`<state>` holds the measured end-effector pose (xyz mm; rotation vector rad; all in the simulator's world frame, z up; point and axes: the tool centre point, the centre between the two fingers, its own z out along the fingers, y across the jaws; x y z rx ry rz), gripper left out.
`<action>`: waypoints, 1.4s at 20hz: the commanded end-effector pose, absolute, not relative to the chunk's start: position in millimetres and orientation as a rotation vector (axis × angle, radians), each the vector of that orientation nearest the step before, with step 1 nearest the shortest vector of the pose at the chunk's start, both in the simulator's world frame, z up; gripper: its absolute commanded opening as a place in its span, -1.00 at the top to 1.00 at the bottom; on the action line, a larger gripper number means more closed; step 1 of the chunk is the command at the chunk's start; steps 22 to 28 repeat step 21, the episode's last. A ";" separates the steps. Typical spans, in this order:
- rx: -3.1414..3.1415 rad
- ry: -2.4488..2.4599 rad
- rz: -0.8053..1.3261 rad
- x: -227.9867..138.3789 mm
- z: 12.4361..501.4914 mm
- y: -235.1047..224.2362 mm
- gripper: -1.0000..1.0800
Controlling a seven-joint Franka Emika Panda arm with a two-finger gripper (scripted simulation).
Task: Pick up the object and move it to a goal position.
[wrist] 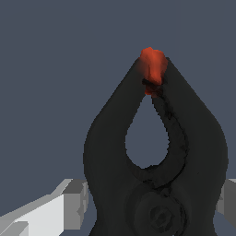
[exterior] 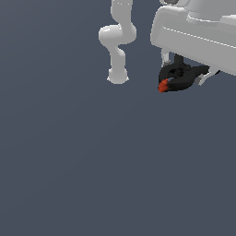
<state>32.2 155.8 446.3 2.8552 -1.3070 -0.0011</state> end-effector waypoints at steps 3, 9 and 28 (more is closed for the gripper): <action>2.856 -1.307 0.001 36.2 468.2 160.8 1.00; 2.857 -1.307 0.000 40.0 485.3 165.1 1.00; 2.857 -1.307 0.000 42.8 496.2 167.8 1.00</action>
